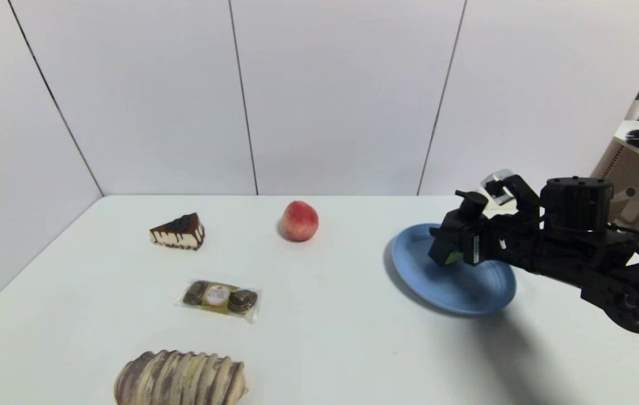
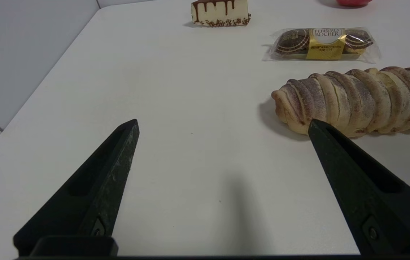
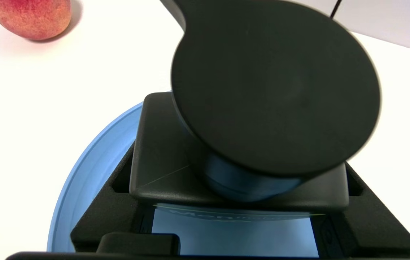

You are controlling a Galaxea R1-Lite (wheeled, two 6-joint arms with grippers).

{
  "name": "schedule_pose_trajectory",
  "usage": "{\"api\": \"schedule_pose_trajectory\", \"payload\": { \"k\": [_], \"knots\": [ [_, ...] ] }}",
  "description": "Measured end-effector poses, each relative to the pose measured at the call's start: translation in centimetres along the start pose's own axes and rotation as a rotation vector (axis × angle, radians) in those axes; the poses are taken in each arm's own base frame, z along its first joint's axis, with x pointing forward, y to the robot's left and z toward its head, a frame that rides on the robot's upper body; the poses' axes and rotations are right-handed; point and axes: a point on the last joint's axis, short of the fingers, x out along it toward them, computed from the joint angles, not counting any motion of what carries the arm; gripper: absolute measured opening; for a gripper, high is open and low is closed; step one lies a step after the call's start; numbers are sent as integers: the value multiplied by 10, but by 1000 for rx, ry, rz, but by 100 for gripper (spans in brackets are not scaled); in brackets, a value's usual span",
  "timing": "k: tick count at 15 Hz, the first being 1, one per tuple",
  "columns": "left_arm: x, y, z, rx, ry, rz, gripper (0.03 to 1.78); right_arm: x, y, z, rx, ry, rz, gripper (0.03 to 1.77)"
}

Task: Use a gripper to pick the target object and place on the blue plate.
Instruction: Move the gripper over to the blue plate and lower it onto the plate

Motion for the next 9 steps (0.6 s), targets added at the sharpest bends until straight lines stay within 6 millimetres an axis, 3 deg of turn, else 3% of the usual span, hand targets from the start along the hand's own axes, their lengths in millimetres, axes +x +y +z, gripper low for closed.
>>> {"api": "schedule_pose_trajectory", "payload": {
  "k": [5,9],
  "knots": [
    [0,0,0,0,0,0,169,2,0,-3,1,11,3,112],
    [0,0,0,0,0,0,169,2,2,-4,-9,16,7,135]
  ]
}}
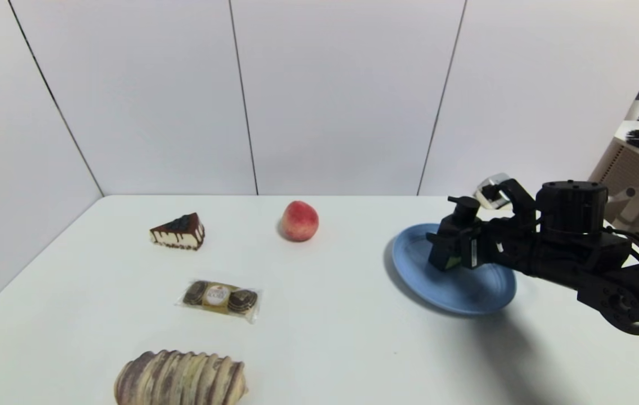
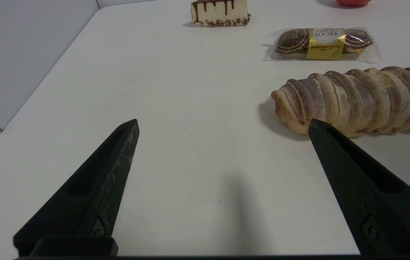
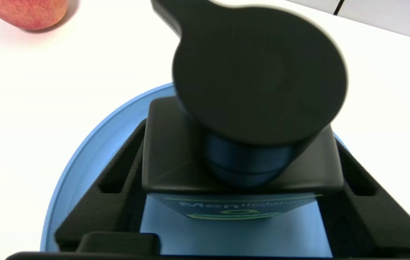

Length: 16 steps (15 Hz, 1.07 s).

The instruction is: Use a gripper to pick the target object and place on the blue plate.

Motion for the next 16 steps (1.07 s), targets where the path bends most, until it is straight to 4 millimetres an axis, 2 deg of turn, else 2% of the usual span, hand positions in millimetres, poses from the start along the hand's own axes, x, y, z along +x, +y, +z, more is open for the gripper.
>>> {"api": "schedule_pose_trajectory", "payload": {
  "k": [5,8,11,16],
  "knots": [
    [0,0,0,-1,0,0,169,-2,1,3,-9,-10,-1,152],
    [0,0,0,0,0,0,169,-16,2,8,-9,-24,-14,158],
    [0,0,0,0,0,0,169,-43,7,12,-9,-49,-27,162],
    [0,0,0,0,0,0,169,-99,16,19,-23,-131,-66,166]
  ]
}}
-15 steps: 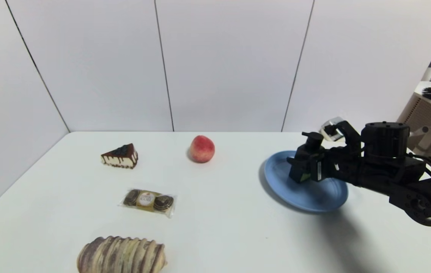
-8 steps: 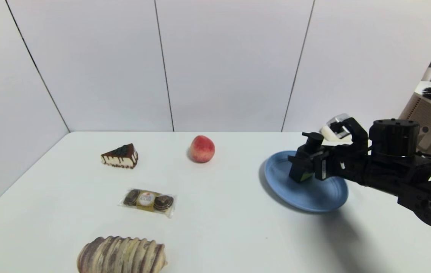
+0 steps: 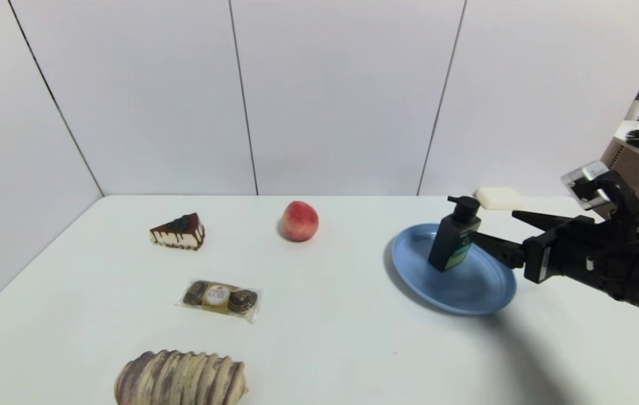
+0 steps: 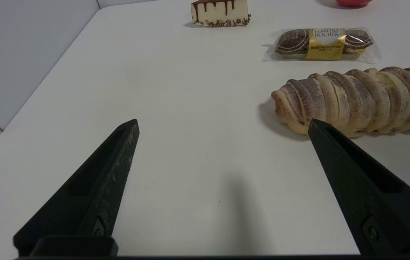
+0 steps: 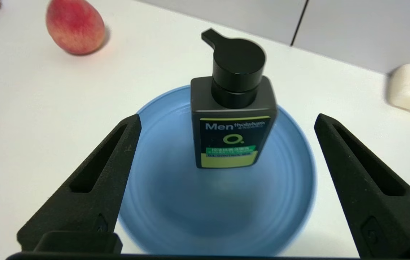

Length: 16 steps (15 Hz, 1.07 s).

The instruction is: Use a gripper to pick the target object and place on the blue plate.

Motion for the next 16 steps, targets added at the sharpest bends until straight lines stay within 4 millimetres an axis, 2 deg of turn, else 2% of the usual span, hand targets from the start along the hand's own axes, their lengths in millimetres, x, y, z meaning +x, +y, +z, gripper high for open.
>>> {"api": "schedule_pose_trajectory", "payload": {
  "k": [6,9,13,16],
  "knots": [
    [0,0,0,0,0,0,169,-70,8,23,-53,-197,-76,169],
    [0,0,0,0,0,0,169,-104,12,14,-66,-247,-146,169],
    [0,0,0,0,0,0,169,-137,22,6,-84,-324,-199,169],
    [0,0,0,0,0,0,169,-159,30,-8,-80,-341,-256,169]
  ]
}}
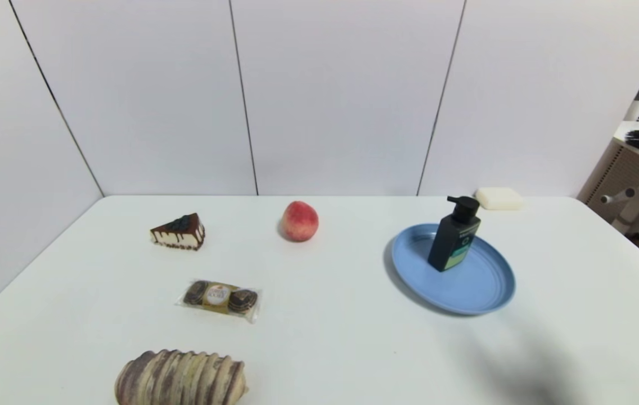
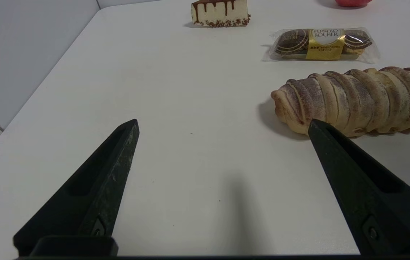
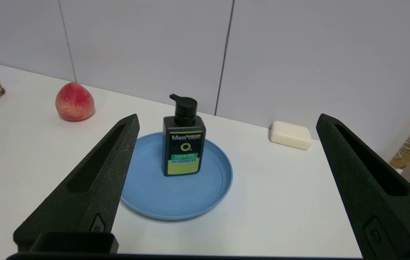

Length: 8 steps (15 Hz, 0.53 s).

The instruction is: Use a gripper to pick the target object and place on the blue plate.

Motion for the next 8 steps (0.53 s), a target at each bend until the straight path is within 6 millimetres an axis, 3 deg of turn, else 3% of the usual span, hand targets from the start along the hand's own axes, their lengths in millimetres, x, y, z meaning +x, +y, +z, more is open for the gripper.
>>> {"api": "schedule_pose_trajectory", "payload": {
  "k": [8],
  "knots": [
    [0,0,0,0,0,0,169,-60,16,-55,29,183,-120,169]
  ]
}}
